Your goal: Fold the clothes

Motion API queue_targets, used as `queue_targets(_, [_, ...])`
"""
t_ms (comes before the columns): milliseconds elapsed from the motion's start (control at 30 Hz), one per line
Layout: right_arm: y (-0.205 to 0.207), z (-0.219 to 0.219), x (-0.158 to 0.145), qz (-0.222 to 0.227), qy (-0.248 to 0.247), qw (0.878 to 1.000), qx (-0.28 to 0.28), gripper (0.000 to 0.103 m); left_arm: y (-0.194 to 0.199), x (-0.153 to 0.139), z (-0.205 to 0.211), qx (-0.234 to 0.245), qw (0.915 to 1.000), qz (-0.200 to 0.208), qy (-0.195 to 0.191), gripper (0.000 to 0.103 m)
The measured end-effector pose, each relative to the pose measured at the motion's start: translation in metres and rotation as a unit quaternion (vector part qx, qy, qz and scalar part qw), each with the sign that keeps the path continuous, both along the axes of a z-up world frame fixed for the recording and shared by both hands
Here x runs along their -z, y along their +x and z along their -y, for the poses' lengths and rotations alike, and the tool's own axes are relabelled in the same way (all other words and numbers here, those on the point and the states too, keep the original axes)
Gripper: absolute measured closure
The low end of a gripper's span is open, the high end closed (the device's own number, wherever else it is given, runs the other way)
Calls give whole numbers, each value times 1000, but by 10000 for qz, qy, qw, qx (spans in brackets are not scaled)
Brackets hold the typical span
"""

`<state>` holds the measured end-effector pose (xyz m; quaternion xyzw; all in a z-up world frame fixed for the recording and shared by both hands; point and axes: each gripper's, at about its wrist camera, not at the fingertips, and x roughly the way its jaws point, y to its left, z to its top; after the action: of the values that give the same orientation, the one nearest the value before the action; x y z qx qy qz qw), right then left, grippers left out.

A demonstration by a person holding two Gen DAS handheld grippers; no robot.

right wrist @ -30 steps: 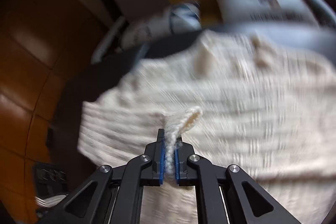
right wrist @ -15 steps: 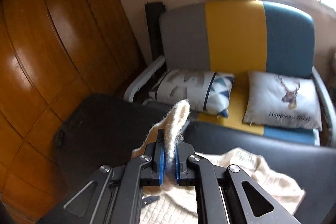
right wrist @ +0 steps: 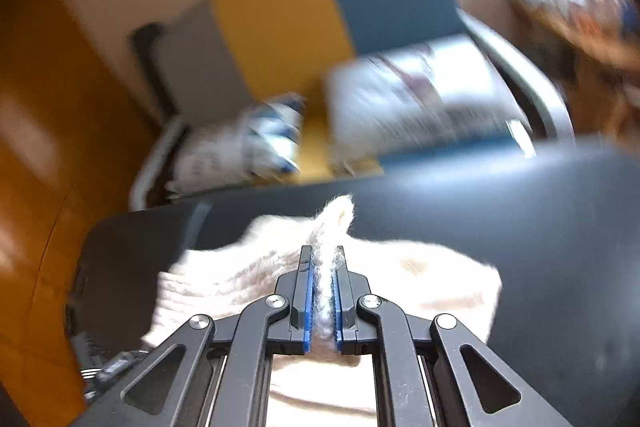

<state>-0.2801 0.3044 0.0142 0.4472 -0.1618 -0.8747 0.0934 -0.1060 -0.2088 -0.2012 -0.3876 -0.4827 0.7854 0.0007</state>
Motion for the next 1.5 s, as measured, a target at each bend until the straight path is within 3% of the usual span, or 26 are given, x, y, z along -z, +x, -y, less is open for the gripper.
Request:
queue_targets(167, [3, -39, 73, 555, -366, 9966, 485, 95, -1, -2, -4, 155, 9994, 17, -299, 83])
queue_targets(333, [16, -67, 100, 641, -696, 9923, 797, 95, 1, -4, -3, 266, 9987, 22, -441, 83])
queue_targets(500, [39, -97, 117, 574, -2067, 9731, 838, 94, 2, -4, -2, 359, 9985, 19, -423, 83])
queue_targets(667, [51, -87, 143, 873, -3056, 9464, 579, 89, -1, -1, -1, 338, 9989, 37, -335, 83])
queue_targets(833, [45, -70, 161, 911, -3501, 9287, 816, 61, -1, -4, -1, 442, 9982, 43, -398, 82])
queue_targets(900, [43, -64, 160, 749, -3659, 9229, 935, 36, 0, -3, -1, 465, 9982, 41, -371, 82])
queue_targets(1000, [48, -58, 157, 642, -3792, 9168, 1079, 19, -5, -4, -10, 535, 9978, 35, -391, 82])
queue_targets(1167, [56, -48, 153, 480, -3996, 9060, 1312, 14, 1, -14, -23, 586, 9978, 12, -298, 82])
queue_targets(1300, [63, -42, 155, 392, -3971, 9059, 1418, 14, -1, -12, -22, 626, 9978, -13, -225, 82])
queue_targets(1433, [51, -27, 149, 226, -3518, 9248, 1430, 14, -4, -11, -22, 649, 9977, -8, -192, 82])
queue_targets(1500, [48, -22, 147, 173, -3274, 9345, 1387, 7, 0, -9, -17, 655, 9977, -4, -183, 82])
